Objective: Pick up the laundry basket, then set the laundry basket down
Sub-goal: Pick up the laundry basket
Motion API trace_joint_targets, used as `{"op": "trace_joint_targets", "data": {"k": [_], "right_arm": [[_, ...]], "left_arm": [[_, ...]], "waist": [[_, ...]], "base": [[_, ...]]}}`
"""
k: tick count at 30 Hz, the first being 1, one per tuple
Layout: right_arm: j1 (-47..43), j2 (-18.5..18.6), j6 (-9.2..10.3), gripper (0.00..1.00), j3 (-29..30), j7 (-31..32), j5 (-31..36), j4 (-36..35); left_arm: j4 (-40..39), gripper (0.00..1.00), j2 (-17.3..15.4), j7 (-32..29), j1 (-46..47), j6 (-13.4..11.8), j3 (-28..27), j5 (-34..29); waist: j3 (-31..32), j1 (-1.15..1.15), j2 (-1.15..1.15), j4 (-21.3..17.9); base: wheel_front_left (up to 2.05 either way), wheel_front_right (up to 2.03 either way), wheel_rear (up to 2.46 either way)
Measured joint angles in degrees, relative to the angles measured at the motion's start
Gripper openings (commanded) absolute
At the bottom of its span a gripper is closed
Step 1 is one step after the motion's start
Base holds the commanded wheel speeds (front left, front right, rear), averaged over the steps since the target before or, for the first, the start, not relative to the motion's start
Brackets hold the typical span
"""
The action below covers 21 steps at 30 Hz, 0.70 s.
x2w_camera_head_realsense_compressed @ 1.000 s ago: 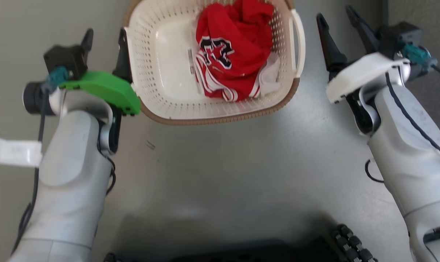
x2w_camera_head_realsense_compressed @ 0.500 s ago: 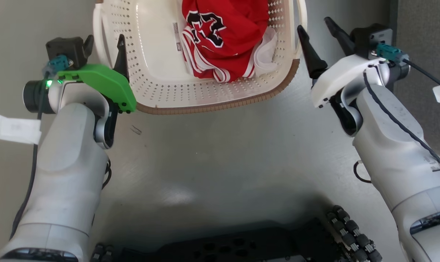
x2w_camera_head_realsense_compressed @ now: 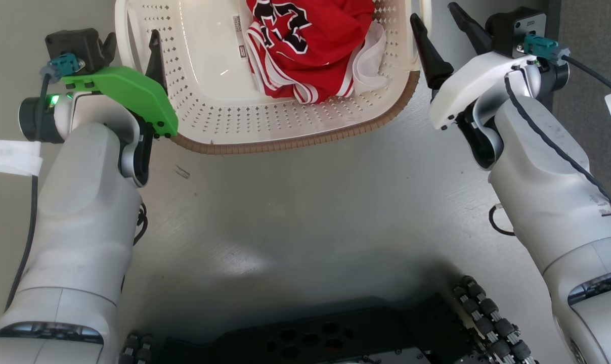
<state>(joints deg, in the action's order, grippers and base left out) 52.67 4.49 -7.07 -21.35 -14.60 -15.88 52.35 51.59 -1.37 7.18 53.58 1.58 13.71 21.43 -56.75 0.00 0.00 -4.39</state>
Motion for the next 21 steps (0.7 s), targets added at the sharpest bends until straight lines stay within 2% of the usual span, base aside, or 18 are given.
{"op": "trace_joint_targets", "data": {"k": [1,2,5,6,21], "right_arm": [[0.19,-0.03,0.00,1.00,-0.07,0.00,-0.29,0.37],[0.35,-0.10,0.00,0.00,-0.15,0.00,-0.43,0.74],[0.80,-0.32,-0.14,0.00,-0.49,-0.01,-0.71,1.34],[1.04,-1.35,-0.56,0.00,-0.92,-0.09,-0.88,1.56],[1.21,-1.87,-0.59,0.00,-2.81,0.01,-2.75,4.97]], "left_arm": [[0.33,0.43,0.00,0.01,0.19,0.00,-0.02,0.00],[0.83,0.00,0.00,0.00,0.43,0.01,0.01,0.00],[1.76,0.00,0.00,0.01,0.71,0.52,0.05,0.00],[2.20,0.00,1.12,0.29,1.02,0.85,0.25,0.10],[9.22,0.00,1.64,1.93,1.52,1.52,0.20,1.62]], "waist": [[-0.04,0.00,0.00,0.00],[-0.07,0.00,0.00,0.01],[-0.12,0.00,0.00,0.02],[-0.13,0.00,0.00,0.03],[3.18,0.00,0.00,0.04]], "base": [[0.00,0.00,0.00],[0.00,0.00,0.00],[0.00,0.00,0.00],[0.00,0.00,0.00],[0.00,0.00,0.00]]}}
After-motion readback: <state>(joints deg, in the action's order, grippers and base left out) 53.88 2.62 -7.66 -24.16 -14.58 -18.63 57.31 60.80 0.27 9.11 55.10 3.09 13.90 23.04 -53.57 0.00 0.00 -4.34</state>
